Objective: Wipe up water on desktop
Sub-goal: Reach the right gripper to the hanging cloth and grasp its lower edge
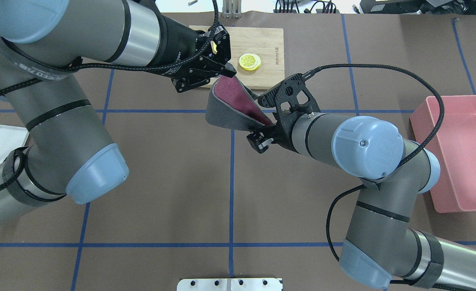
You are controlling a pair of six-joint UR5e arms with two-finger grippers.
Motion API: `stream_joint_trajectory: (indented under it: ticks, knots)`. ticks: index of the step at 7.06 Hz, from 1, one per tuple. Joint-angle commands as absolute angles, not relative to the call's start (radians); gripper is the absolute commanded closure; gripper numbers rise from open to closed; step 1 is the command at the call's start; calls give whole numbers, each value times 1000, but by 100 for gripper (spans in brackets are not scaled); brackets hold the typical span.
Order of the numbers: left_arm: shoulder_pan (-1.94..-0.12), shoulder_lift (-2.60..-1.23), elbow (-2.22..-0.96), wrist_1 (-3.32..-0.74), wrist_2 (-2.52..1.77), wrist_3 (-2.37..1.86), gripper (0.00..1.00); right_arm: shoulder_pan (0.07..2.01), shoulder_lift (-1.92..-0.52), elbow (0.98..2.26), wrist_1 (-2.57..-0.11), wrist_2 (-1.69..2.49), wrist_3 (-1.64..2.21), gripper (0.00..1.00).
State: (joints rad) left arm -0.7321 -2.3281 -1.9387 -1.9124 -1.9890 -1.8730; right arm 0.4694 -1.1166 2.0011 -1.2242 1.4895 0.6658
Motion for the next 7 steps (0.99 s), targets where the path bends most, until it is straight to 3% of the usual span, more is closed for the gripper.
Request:
stream_joint_trajectory:
  ticks: [1, 3, 6, 7]
  knots:
    - [-732, -2327, -1944, -1913, -1990, -1873, 100, 469, -1117, 2000, -1224, 1489, 666, 47]
    - [-732, -2326, -1942, -1913, -1988, -1873, 100, 469, -1120, 2000, -1224, 1491, 666, 57]
    - [-732, -2324, -1944, -1913, -1988, -1871, 100, 472, -1124, 2003, -1224, 1496, 666, 100]
    - [-732, -2321, -1944, -1913, -1988, -1870, 100, 476, -1129, 2006, -1224, 1499, 666, 100]
